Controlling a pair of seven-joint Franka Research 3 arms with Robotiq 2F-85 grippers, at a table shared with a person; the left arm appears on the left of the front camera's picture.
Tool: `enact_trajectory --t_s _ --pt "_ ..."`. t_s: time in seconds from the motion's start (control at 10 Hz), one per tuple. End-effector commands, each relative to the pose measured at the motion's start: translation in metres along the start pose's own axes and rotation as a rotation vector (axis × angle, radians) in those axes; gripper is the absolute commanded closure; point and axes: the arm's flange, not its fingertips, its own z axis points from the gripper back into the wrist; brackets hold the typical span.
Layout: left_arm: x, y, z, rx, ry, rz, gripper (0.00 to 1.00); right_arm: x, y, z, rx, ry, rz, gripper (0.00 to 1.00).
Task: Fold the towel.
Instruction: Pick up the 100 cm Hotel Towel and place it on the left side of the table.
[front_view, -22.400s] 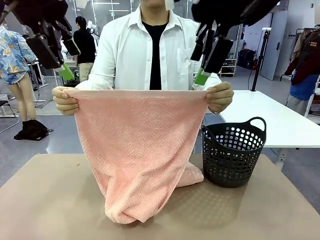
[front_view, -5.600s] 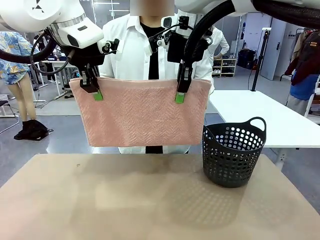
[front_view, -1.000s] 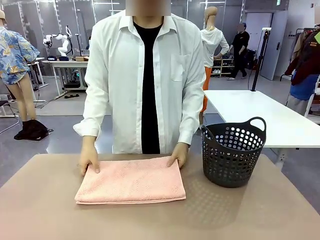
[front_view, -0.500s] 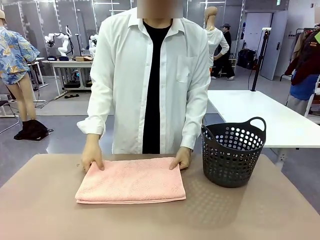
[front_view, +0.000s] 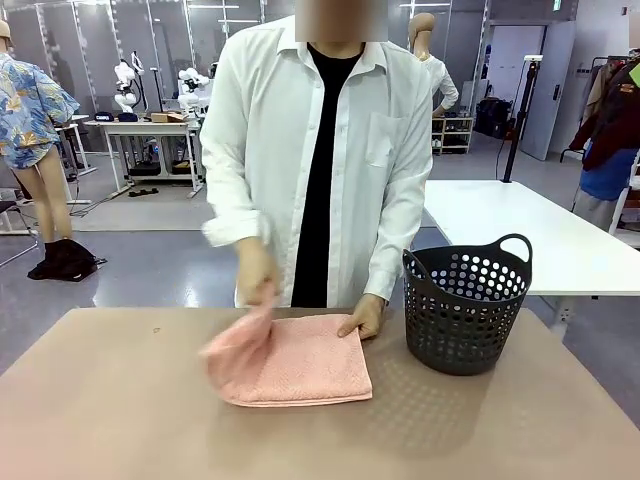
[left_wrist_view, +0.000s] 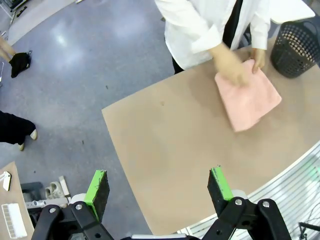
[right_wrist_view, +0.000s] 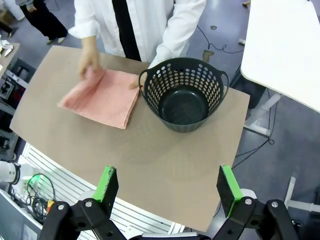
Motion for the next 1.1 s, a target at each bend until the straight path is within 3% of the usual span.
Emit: enact_trajectory --t_s 0.0,1.0 --pt "-0.0002 0.0004 0.0005 -0.002 0.008 0.003 0.00 0.0002 -0.0005 0.0015 -0.002 0.001 -0.002 0.00" --pt "-0.0002 0.0004 0.0005 -0.002 0.008 0.003 0.00 0.0002 -0.0005 0.0015 -0.002 0.001 -0.002 0.00"
